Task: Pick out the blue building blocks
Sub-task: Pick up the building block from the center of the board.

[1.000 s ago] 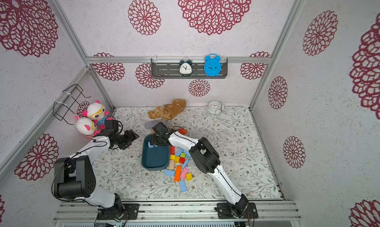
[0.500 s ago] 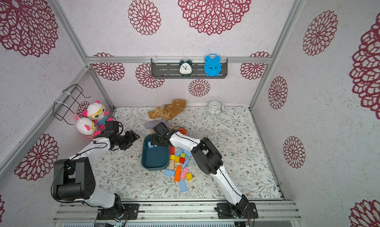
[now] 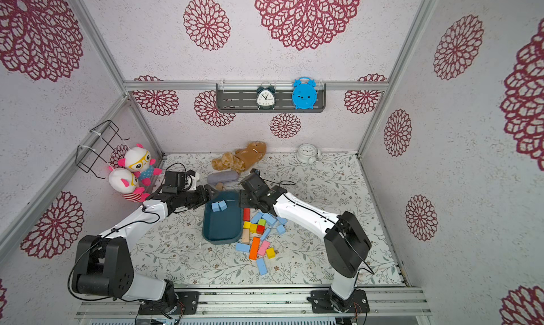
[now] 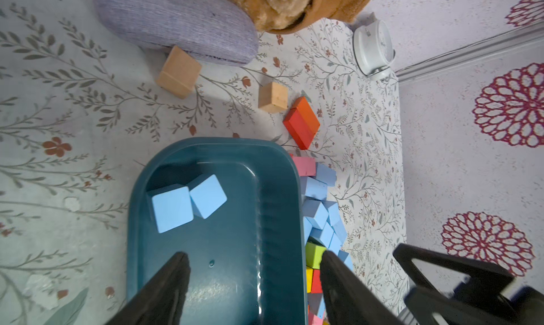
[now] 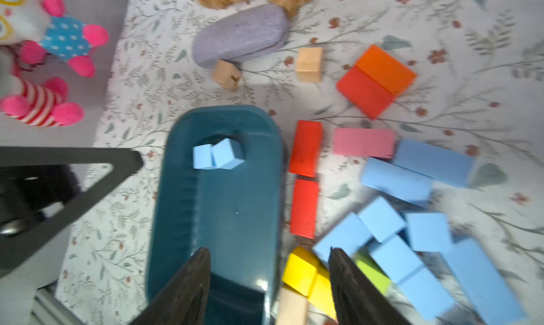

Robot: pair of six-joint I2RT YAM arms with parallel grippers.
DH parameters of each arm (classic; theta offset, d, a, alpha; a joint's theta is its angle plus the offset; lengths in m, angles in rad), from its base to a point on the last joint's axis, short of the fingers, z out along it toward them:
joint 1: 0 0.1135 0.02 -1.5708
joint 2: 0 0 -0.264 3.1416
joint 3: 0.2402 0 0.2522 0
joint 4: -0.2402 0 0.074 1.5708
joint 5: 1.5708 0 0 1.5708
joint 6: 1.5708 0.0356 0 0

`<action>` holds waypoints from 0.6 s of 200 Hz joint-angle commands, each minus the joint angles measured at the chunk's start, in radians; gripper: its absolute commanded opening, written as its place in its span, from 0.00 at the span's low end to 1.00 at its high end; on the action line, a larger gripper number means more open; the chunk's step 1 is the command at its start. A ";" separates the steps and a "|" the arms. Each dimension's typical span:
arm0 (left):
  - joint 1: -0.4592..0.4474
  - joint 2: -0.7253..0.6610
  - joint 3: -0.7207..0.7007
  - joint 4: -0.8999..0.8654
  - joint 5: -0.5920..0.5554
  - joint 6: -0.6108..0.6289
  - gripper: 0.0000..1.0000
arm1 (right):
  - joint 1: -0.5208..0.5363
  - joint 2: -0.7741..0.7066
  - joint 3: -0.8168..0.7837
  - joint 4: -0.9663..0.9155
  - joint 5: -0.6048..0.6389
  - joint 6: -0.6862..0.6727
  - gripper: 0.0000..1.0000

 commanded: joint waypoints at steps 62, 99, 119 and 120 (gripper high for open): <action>-0.003 -0.056 -0.059 0.085 0.045 -0.018 0.75 | -0.109 0.095 0.030 -0.185 0.040 -0.188 0.66; 0.000 -0.032 -0.052 0.027 -0.072 -0.062 0.77 | -0.103 0.175 0.098 -0.149 -0.045 -0.279 0.64; 0.012 -0.030 -0.057 0.023 -0.104 -0.059 0.77 | -0.102 0.212 0.127 -0.143 -0.050 -0.312 0.64; 0.013 -0.030 -0.057 0.022 -0.105 -0.059 0.77 | -0.102 0.215 0.128 -0.142 -0.051 -0.315 0.64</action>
